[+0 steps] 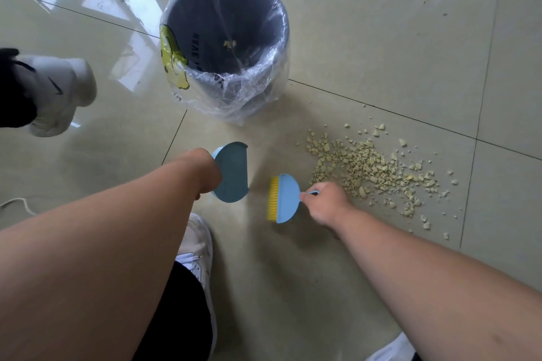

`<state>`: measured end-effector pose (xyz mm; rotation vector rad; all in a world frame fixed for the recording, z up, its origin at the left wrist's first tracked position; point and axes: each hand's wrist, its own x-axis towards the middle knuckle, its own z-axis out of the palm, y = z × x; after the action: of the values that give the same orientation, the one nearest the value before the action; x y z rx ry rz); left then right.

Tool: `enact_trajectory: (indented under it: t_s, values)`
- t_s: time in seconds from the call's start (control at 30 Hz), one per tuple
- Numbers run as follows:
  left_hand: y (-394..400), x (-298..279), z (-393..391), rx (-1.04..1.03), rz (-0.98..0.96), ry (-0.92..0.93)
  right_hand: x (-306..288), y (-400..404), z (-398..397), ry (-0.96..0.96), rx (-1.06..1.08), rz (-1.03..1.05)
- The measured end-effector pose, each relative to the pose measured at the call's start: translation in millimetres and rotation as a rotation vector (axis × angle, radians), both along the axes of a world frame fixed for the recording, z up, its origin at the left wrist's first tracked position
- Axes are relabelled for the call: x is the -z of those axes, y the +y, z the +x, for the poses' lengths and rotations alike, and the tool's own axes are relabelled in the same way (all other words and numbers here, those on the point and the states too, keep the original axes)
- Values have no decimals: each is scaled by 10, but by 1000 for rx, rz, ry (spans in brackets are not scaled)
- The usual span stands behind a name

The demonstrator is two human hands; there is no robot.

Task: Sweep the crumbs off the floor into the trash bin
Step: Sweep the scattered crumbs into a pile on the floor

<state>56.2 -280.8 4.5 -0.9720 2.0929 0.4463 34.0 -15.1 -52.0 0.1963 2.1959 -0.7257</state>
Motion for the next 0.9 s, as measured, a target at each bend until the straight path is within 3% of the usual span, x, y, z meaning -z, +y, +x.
enact_trajectory:
  t_s: [0.57, 0.9]
  values:
    - [287, 123, 54, 3, 60, -77, -79, 907, -298, 128, 0, 212]
    - [311, 70, 27, -27, 120, 27, -61, 683, -338, 106, 149, 38]
